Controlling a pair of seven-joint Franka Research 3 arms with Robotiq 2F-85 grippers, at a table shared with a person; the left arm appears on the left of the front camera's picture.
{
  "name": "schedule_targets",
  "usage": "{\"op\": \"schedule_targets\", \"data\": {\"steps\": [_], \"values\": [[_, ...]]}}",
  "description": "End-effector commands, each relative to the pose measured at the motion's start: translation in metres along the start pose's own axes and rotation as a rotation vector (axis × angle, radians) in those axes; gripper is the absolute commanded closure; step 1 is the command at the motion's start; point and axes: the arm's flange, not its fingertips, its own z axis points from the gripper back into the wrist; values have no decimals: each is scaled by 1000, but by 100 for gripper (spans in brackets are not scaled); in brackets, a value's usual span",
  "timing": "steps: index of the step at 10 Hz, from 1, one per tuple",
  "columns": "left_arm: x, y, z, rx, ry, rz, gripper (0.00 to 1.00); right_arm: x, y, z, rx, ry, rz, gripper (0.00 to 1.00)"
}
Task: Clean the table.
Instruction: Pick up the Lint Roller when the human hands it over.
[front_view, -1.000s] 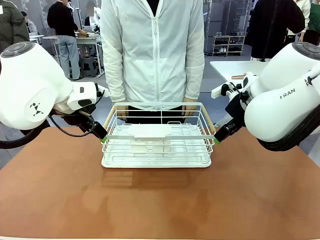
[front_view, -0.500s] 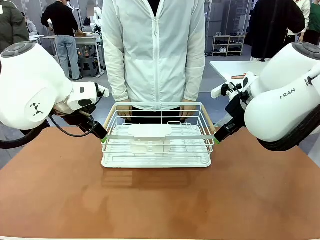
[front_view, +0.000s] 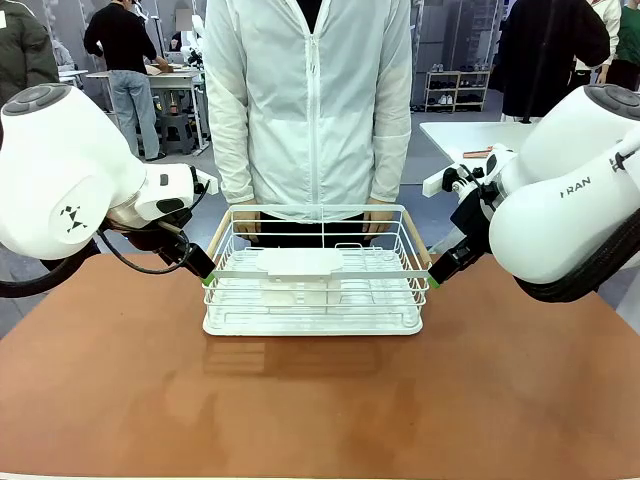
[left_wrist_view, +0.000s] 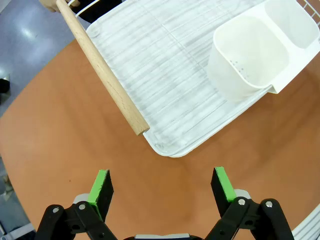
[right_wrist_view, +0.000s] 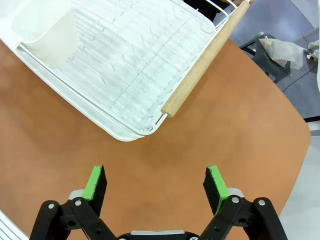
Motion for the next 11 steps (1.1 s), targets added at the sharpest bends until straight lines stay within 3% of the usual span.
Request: {"op": "schedule_targets", "data": {"steps": [1, 3, 5, 8, 11], "values": [[2, -1, 7, -3, 1, -22, 0, 6, -1, 8, 62, -3, -28, 0], [12, 7, 30, -89, 48, 26, 0, 24, -12, 33, 252, 69, -136, 0], [18, 33, 56, -319, 109, 123, 0, 37, -34, 55, 411, 140, -212, 0], [5, 92, 79, -637, 93, 321, 0, 34, -87, 65, 677, 215, -375, 0], [-40, 166, 102, -854, -26, 482, 0, -8, -161, 95, 954, 149, -639, 0]]}}
